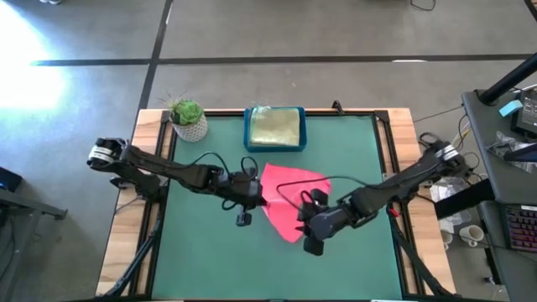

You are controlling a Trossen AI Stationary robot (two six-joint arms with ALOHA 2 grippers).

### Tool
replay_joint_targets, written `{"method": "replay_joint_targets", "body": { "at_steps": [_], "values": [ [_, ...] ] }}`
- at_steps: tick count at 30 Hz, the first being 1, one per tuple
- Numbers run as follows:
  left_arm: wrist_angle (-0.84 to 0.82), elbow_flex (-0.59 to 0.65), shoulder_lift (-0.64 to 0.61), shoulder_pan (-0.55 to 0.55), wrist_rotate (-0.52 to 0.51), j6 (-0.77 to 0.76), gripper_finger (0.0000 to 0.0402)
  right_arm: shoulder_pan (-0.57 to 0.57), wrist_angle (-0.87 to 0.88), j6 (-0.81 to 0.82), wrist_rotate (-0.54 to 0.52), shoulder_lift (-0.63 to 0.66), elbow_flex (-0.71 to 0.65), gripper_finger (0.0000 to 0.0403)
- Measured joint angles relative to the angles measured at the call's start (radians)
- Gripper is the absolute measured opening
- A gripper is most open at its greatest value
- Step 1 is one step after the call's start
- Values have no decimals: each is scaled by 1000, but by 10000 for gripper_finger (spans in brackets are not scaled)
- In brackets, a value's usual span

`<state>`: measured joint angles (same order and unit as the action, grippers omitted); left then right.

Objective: Fold microfiber towels
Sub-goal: Fold the pink microfiber cloth

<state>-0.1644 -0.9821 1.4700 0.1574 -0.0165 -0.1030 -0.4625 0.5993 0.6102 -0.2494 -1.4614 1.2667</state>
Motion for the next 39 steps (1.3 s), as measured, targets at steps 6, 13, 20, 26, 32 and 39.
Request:
{"method": "replay_joint_targets", "body": {
  "at_steps": [6,13,20,26,32,39],
  "values": [
    [-2,-32,0,0,-55,-53,0,0,-17,-25,-61,-93,16,129],
    [0,-69,0,-1,-72,-74,0,7,-30,73,-167,-148,28,147],
    [-1,-70,0,-1,-72,-74,0,41,-88,152,-199,-194,29,157],
    [7,-70,0,-1,-74,-75,0,57,-153,130,-196,-222,29,157],
    [8,-70,0,-1,-75,-75,0,55,-161,139,-193,-212,29,157],
    [42,-70,0,-1,-78,-101,0,78,-175,150,-193,-236,32,157]
  ]
}}
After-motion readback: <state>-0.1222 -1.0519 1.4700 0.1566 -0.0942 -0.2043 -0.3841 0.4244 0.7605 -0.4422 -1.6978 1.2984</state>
